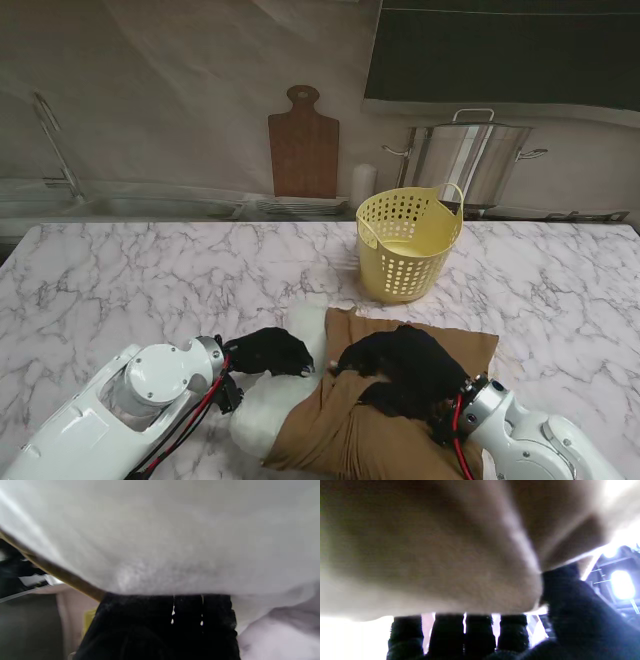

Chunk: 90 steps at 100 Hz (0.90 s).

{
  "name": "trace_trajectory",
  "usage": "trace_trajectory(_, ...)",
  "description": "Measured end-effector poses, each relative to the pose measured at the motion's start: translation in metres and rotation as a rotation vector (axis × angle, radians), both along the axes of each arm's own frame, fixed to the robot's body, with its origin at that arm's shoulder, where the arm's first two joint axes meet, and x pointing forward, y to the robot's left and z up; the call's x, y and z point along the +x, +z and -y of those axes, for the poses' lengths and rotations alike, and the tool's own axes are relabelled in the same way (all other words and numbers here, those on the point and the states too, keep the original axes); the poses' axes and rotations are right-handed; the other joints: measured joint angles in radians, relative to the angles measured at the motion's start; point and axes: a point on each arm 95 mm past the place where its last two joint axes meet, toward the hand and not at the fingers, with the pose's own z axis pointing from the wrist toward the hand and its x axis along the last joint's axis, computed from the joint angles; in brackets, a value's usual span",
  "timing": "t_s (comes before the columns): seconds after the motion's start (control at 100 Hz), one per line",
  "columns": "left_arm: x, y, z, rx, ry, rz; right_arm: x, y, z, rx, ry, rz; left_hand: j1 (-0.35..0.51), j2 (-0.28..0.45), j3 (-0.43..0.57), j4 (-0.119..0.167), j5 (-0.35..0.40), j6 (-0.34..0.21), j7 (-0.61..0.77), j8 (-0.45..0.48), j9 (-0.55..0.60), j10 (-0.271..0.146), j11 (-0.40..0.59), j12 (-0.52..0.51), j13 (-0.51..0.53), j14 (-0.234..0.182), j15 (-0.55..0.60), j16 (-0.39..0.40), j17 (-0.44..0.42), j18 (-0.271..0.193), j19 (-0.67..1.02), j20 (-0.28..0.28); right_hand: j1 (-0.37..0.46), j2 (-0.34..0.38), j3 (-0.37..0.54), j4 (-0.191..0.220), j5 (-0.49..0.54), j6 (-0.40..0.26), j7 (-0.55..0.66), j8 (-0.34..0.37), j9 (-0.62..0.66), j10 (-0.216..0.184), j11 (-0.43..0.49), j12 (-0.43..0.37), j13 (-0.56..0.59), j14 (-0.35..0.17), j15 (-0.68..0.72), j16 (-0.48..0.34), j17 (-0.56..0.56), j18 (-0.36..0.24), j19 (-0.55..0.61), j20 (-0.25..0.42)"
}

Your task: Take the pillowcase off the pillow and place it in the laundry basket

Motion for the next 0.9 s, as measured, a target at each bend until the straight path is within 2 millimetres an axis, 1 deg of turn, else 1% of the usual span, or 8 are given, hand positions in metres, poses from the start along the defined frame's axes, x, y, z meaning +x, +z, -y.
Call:
trace_trajectory(0.15, 0.001, 0.000, 0.004, -0.006, 0.015, -0.042, -0.011, 0.002, 0.013, 0.009, -0.061, 0.006, 0.001, 0.000, 0.027, 0.000, 0.010, 0.011, 0.009, 0.012, 0.012, 0.012, 0.026, 0.016, 0.002, 0.004, 0.040, 0.014, -0.001, 0.003, 0.039, 0.000, -0.098, 0.035, -0.122, 0.035, -0.138, 0.067, -0.190, 0.013, -0.182, 0.039, -0.094, -0.098, -0.176, 0.047, -0.132, -0.107, -0.112, 0.008, -0.105, -0.026)
trace_trajectory(0.26, 0.001, 0.001, 0.006, 0.001, 0.015, -0.044, -0.023, 0.007, 0.025, -0.117, -0.094, 0.119, 0.001, 0.000, 0.037, 0.000, 0.018, 0.013, 0.009, 0.013, 0.015, 0.015, 0.041, 0.020, 0.010, 0.008, 0.056, 0.015, 0.004, 0.008, 0.043, 0.000, -0.212, 0.054, -0.176, 0.043, -0.231, 0.087, -0.292, -0.017, -0.311, 0.059, -0.168, -0.185, -0.283, 0.076, -0.202, -0.185, -0.176, 0.016, -0.205, -0.054)
trace_trajectory(0.4, -0.002, 0.002, 0.008, 0.003, 0.024, -0.037, -0.041, 0.018, 0.041, -0.240, -0.144, 0.205, 0.002, 0.000, 0.043, 0.000, 0.026, 0.029, 0.011, 0.025, 0.026, 0.032, 0.064, 0.037, 0.022, 0.030, 0.088, 0.027, -0.002, 0.027, 0.088, 0.000, -0.317, 0.067, -0.145, 0.048, -0.308, 0.108, -0.383, -0.046, -0.420, 0.085, -0.223, -0.268, -0.353, 0.103, -0.236, -0.236, -0.212, 0.022, -0.290, -0.078)
trace_trajectory(0.67, -0.009, 0.008, 0.007, 0.034, 0.044, 0.031, -0.075, 0.016, 0.053, -0.411, -0.223, 0.149, 0.002, 0.000, 0.047, 0.000, 0.021, 0.031, 0.011, 0.025, 0.026, 0.035, 0.065, 0.037, 0.022, 0.036, 0.089, 0.028, -0.012, 0.034, 0.088, 0.000, -0.366, 0.058, -0.117, 0.049, -0.399, 0.131, -0.452, -0.055, -0.476, 0.098, -0.249, -0.293, -0.364, 0.135, -0.237, -0.245, -0.185, 0.077, -0.313, -0.089)
trace_trajectory(0.75, -0.009, 0.009, 0.006, 0.040, 0.048, 0.043, -0.077, 0.009, 0.051, -0.491, -0.220, 0.100, 0.002, 0.000, 0.047, 0.000, 0.020, 0.033, 0.011, 0.025, 0.026, 0.037, 0.065, 0.037, 0.022, 0.042, 0.089, 0.028, -0.022, 0.040, 0.088, 0.000, -0.365, 0.021, -0.096, 0.049, -0.422, 0.131, -0.471, -0.055, -0.492, 0.098, -0.254, -0.294, -0.335, 0.163, -0.235, -0.245, -0.145, 0.106, -0.288, -0.089)
trace_trajectory(0.8, -0.010, 0.010, 0.005, 0.042, 0.050, 0.052, -0.076, 0.004, 0.048, -0.506, -0.212, 0.062, 0.002, 0.000, 0.047, 0.000, 0.020, 0.033, 0.011, 0.025, 0.026, 0.038, 0.065, 0.037, 0.022, 0.042, 0.089, 0.028, -0.022, 0.041, 0.088, -0.001, -0.337, -0.019, -0.090, 0.049, -0.422, 0.131, -0.470, -0.005, -0.501, 0.097, -0.259, -0.294, -0.301, 0.173, -0.224, -0.250, -0.097, 0.117, -0.237, -0.075)
trace_trajectory(0.85, -0.010, 0.011, 0.005, 0.044, 0.053, 0.063, -0.072, -0.001, 0.042, -0.493, -0.206, 0.051, 0.002, 0.000, 0.048, 0.000, 0.019, 0.033, 0.011, 0.025, 0.026, 0.038, 0.065, 0.037, 0.022, 0.042, 0.089, 0.028, -0.024, 0.041, 0.088, -0.002, -0.245, -0.058, -0.112, 0.048, -0.420, 0.105, -0.445, 0.053, -0.500, 0.093, -0.259, -0.294, -0.221, 0.191, -0.195, -0.219, -0.036, 0.117, -0.165, -0.048)
trace_trajectory(0.9, -0.010, 0.012, 0.004, 0.050, 0.058, 0.082, -0.065, -0.007, 0.037, -0.470, -0.202, 0.044, 0.002, 0.000, 0.049, 0.000, 0.019, 0.033, 0.010, 0.025, 0.026, 0.038, 0.065, 0.037, 0.022, 0.043, 0.089, 0.028, -0.038, 0.042, 0.085, -0.002, -0.096, -0.060, -0.193, 0.046, -0.417, 0.049, -0.402, 0.102, -0.469, 0.082, -0.240, -0.289, -0.133, 0.191, -0.156, -0.172, 0.050, 0.117, -0.082, -0.019)
